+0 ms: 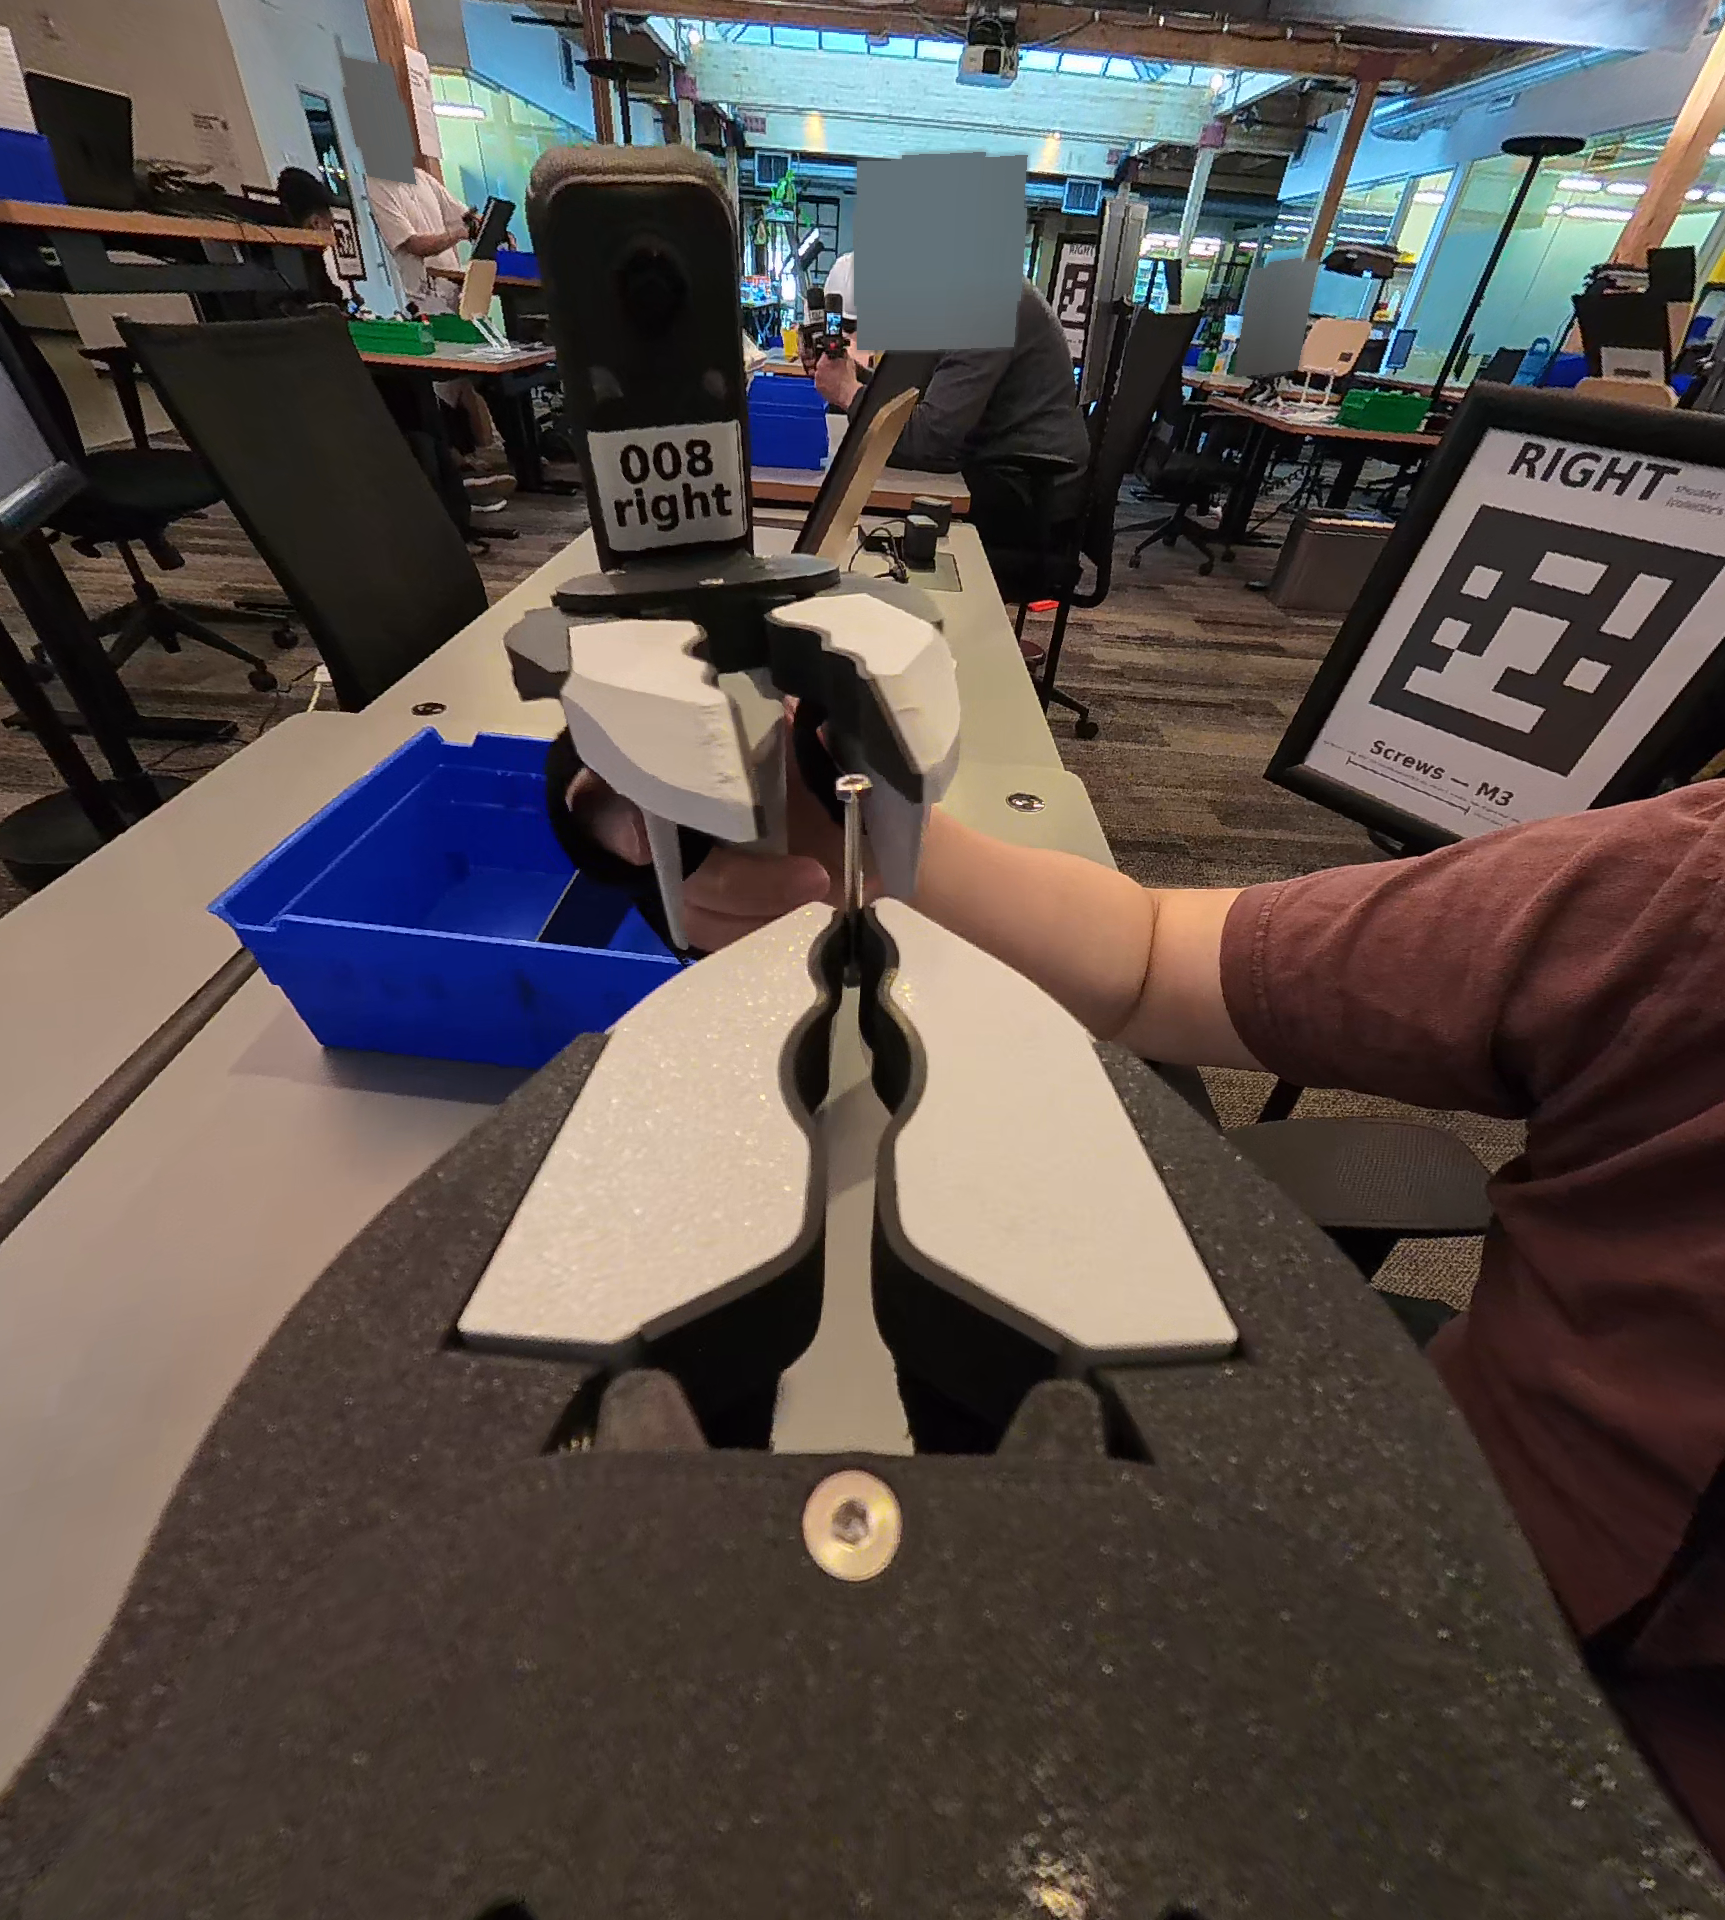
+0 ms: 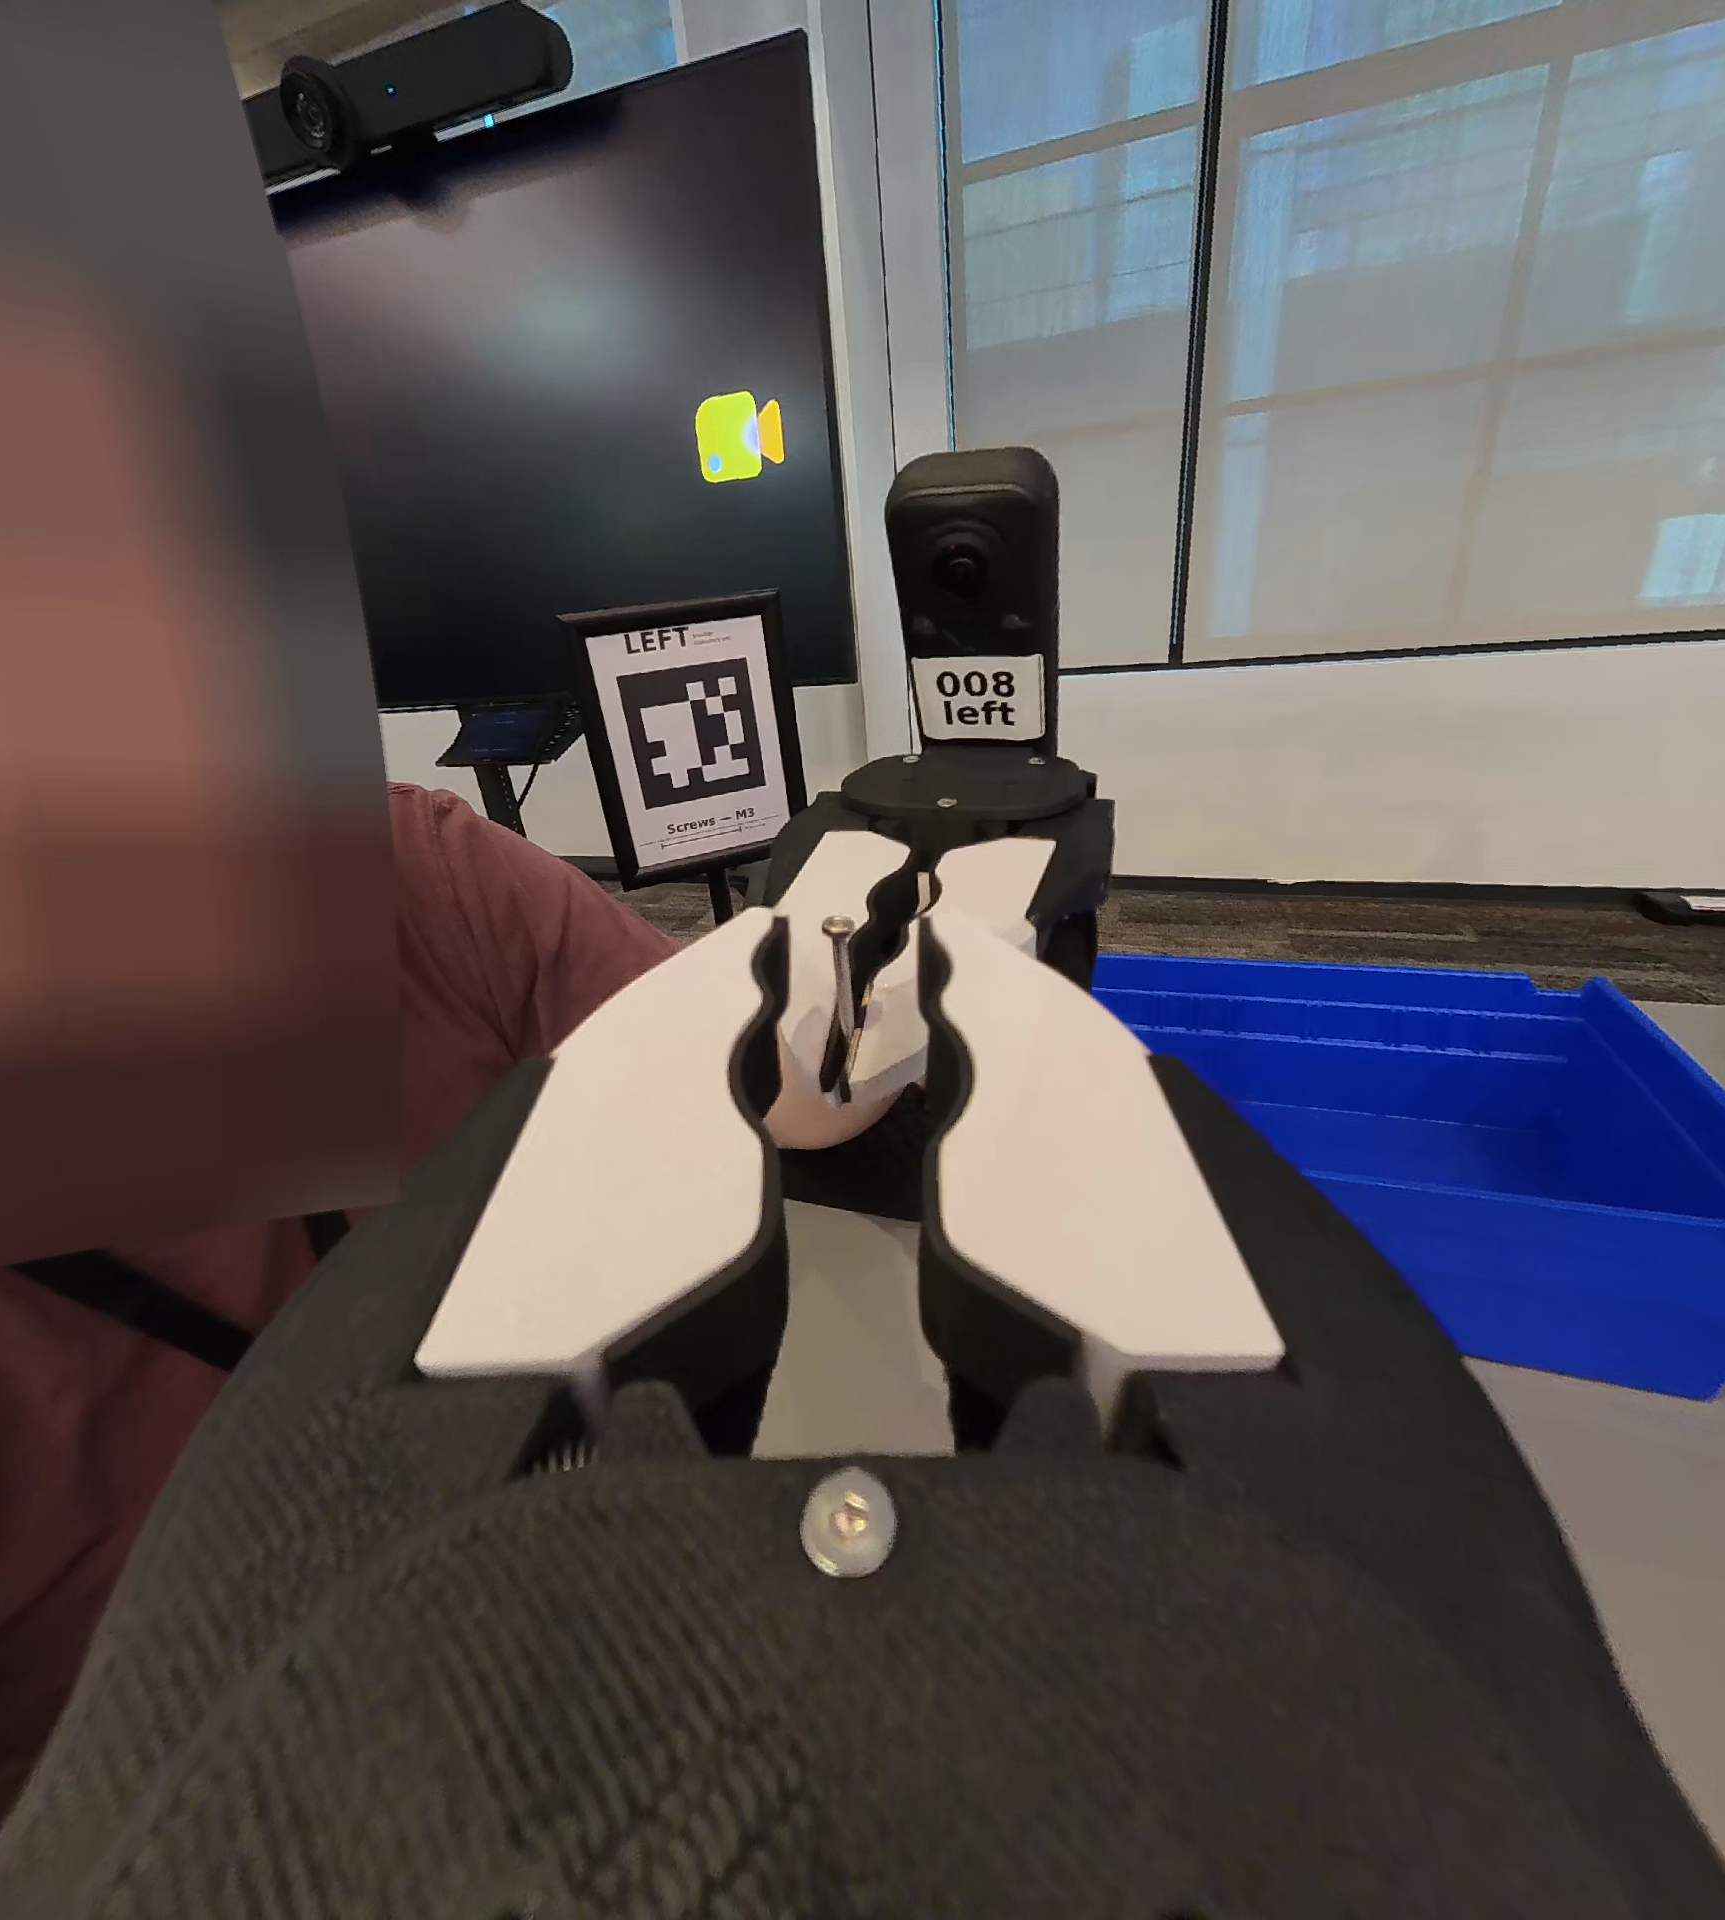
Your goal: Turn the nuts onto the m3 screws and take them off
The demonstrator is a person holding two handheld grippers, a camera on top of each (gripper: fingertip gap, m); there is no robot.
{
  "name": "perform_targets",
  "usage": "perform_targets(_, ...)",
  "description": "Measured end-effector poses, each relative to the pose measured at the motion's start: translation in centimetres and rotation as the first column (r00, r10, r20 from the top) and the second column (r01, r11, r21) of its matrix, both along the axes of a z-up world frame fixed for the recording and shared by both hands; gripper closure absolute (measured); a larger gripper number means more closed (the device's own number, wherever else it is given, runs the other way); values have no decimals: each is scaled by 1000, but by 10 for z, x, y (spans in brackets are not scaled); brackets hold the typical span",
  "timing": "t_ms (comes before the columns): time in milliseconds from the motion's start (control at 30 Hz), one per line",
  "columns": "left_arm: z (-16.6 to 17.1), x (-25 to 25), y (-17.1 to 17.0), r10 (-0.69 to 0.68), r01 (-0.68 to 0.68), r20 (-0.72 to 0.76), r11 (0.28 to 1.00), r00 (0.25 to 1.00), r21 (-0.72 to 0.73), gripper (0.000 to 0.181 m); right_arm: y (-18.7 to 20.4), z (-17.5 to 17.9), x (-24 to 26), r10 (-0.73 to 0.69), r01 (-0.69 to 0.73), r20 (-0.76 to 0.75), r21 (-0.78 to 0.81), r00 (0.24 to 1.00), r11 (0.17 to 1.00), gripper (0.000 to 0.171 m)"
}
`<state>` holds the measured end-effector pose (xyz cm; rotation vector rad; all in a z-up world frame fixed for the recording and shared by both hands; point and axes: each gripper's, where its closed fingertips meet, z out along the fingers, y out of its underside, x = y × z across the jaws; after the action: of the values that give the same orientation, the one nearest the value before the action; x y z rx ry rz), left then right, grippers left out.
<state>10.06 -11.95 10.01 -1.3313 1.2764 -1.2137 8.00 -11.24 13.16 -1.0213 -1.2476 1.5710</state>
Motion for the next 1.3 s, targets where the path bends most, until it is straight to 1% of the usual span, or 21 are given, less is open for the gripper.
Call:
perform_targets(400,-1,0,1,1,-1,-3,1000,1000,1,179,1,-2,-1,4,-4,7,-10,1000,1000,154)
perform_targets(567,-1,0,2,2,-2,-1,1000,1000,-2,179,-3,-1,-1,23,-23,0,-2,1000,1000,165)
perform_targets(633,-1,0,1,-3,3,-3,1000,1000,-4,179,-4,-1,-1,23,-23,1,5,1000,1000,165)
perform_targets(700,-1,1,-2,-27,27,-2,1000,1000,-13,179,-7,-1,0,46,-46,-2,7,999,999,165)
perform_targets(800,0,3,-18,-146,147,24,985,989,-85,179,-20,-1,4,154,-154,-24,3,988,988,165)
perform_targets(833,0,5,-26,-206,209,35,970,978,-125,179,-26,-1,6,206,-206,-34,4,978,978,165)
perform_targets(900,0,6,-43,-332,338,65,916,941,-218,179,-40,-2,9,310,-310,-51,20,949,951,165)
perform_targets(967,1,7,-58,-438,451,114,842,892,-296,179,-53,-3,13,403,-402,-73,29,912,915,165)
perform_targets(1033,1,7,-70,-515,534,154,772,843,-346,179,-64,-3,16,475,-473,-92,41,875,880,165)
perform_targets(1100,2,7,-78,-564,589,184,722,805,-364,179,-73,-3,18,526,-523,-114,54,843,851,165)
perform_targets(1300,5,3,-88,-628,667,245,632,739,-394,179,-82,-1,17,588,-590,-201,55,784,806,165)
